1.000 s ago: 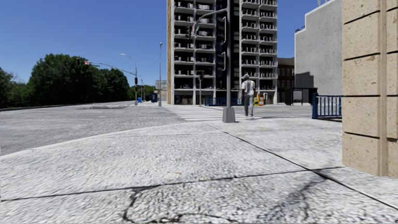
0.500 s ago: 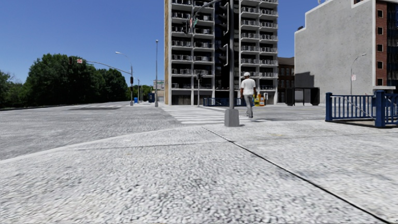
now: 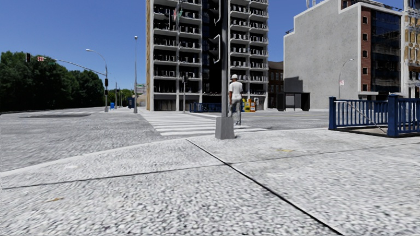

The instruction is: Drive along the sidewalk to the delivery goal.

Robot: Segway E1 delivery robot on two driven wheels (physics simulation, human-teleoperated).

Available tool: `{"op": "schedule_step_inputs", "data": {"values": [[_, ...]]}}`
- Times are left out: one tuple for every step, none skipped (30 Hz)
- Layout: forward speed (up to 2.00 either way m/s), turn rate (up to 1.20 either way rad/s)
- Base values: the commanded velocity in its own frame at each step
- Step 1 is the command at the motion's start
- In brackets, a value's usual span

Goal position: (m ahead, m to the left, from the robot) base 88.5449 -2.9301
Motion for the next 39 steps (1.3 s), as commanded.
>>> {"op": "schedule_step_inputs", "data": {"values": [[2.0,-0.63],[2.0,-0.63],[2.0,-0.63],[2.0,-0.63],[2.0,-0.63],[2.0,-0.63],[2.0,-0.63],[2.0,-0.63],[2.0,-0.63],[2.0,-0.63],[2.0,-0.63],[2.0,-0.63],[2.0,-0.63],[2.0,-0.63],[2.0,-0.63],[2.0,-0.63],[2.0,-0.63],[2.0,-0.63],[2.0,-0.63],[2.0,-0.63],[2.0,-0.63],[2.0,-0.63],[2.0,-0.63],[2.0,-0.63],[2.0,-0.63],[2.0,-0.63],[2.0,-0.63],[2.0,-0.63],[2.0,-0.62],[2.0,-0.6],[2.0,-0.6],[2.0,-0.6],[2.0,-0.6],[2.0,-0.59],[2.0,-0.53],[2.0,-0.08],[2.0,0.0],[2.0,0.0],[2.0,0.0]]}}
